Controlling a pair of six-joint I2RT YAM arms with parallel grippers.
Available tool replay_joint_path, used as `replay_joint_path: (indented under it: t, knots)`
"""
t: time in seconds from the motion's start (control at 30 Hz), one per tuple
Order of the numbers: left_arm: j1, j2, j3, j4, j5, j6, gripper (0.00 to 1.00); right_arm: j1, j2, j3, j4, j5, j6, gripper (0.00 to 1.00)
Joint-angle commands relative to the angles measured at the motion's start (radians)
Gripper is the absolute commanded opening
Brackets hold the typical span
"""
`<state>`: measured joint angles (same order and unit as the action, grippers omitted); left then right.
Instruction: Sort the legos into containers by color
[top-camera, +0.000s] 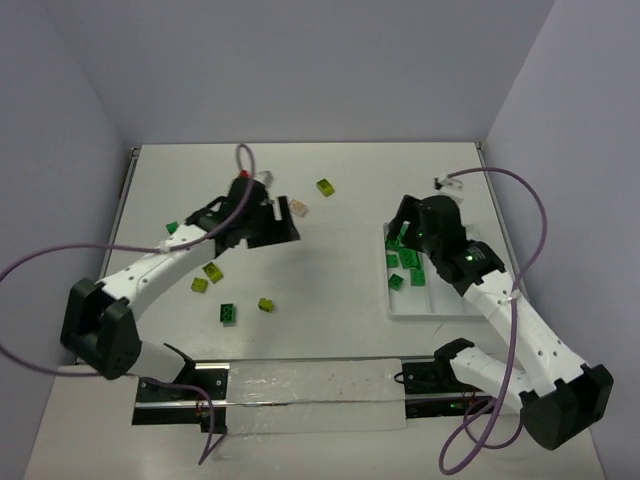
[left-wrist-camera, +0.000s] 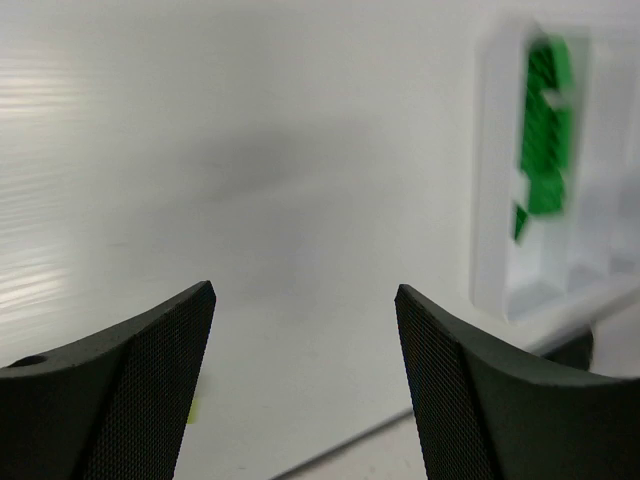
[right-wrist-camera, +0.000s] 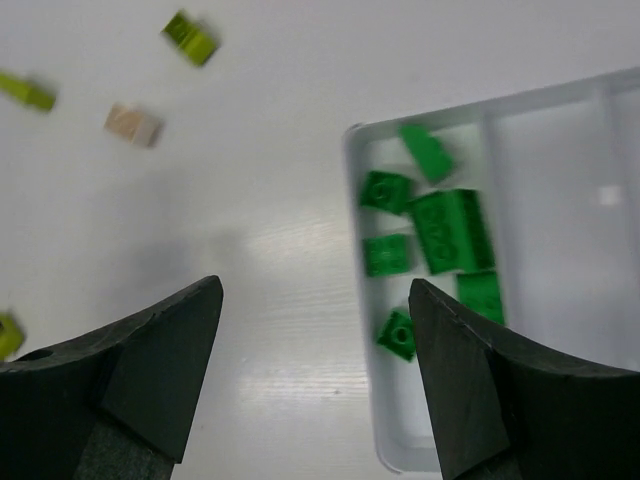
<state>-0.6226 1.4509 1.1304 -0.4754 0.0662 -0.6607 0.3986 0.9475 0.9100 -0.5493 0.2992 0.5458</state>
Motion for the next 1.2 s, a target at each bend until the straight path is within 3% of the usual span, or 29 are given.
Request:
replay_joint_path:
  t: [0.0, 0.17, 0.33, 0.5, 0.83, 1.17]
  knots:
    - [0.200, -0.150, -0.041, -0.145, -0.153, 0.025, 0.80, 0.252, 0.116, 0.035, 0.149, -0.095, -0.029, 0.84]
    - [0.422, -0.240, 0.016, -0.240, -0.266, 0.016, 0.81, 0.554, 0.432, 0.174, 0.204, -0.094, -0.045, 0.84]
    - [0.506, -0.294, 0.088, -0.268, -0.336, 0.000, 0.81, 0.760, 0.750, 0.449, 0.140, -0.046, -0.002, 0.84]
    - [0.525, -0.318, 0.143, -0.309, -0.364, 0.008, 0.81, 0.825, 0.956, 0.632, 0.133, -0.089, 0.065, 0.83]
    - [0.531, -0.336, 0.165, -0.344, -0.369, 0.045, 0.81, 0.861, 1.192, 0.865, 0.072, -0.087, 0.076, 0.81]
    - [0.531, -0.352, 0.140, -0.324, -0.342, 0.051, 0.81, 0.861, 1.349, 1.047, -0.090, -0.059, 0.104, 0.90]
